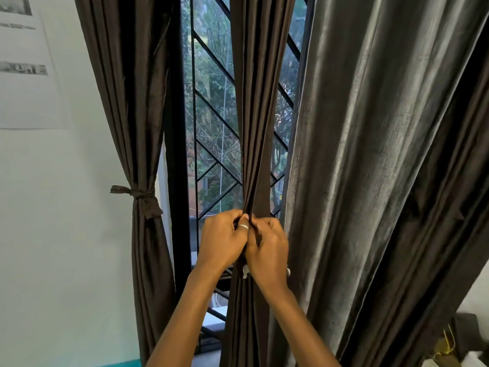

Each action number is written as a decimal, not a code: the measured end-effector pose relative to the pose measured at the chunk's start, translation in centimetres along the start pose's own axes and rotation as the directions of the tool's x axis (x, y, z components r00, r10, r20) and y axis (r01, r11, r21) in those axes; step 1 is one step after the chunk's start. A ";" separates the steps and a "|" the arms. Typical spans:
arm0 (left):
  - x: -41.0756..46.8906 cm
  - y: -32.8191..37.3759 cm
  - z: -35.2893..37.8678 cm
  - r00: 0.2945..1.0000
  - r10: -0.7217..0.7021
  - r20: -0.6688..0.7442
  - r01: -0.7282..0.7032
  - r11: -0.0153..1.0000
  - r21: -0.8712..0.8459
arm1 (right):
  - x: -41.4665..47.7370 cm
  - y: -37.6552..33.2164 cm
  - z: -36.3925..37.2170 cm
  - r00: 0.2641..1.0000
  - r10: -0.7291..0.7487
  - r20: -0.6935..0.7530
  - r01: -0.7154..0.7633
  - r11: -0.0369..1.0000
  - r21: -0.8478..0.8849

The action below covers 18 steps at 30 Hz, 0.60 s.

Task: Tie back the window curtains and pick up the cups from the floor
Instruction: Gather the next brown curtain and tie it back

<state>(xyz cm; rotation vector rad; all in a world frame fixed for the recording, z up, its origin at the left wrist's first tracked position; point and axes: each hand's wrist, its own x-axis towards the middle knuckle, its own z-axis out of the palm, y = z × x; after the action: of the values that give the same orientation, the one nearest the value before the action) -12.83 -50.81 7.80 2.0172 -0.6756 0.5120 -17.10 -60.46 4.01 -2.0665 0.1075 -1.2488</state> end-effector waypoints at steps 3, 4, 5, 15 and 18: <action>0.0 1.0 -0.2 0.999 -0.039 0.013 0.039 0.999 -0.018 | -0.3 -0.6 -0.1 1.000 0.003 0.012 -0.003 1.000 0.025; 0.0 1.5 -0.2 0.998 -0.054 0.012 0.054 0.998 -0.015 | -0.5 -0.6 -0.1 1.000 0.001 0.020 -0.001 1.000 0.028; 0.1 1.8 -0.1 0.998 -0.067 0.008 0.067 0.998 0.002 | -0.7 -0.6 -0.1 1.000 -0.003 0.027 0.002 0.999 0.034; 0.9 1.2 -0.8 0.999 -0.048 0.024 0.046 0.997 0.061 | 0.5 1.5 -1.9 0.989 -0.003 0.148 -0.021 0.986 0.163; 0.4 0.5 -1.6 0.996 0.000 0.094 -0.001 1.000 0.016 | 2.2 2.9 -3.5 0.973 0.212 0.090 -0.229 0.926 0.301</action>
<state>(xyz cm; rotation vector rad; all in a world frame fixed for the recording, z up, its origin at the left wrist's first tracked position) -12.95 -49.79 9.15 2.0664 -0.7306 0.4265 -17.96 -65.35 4.89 -1.7620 0.1081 -0.9993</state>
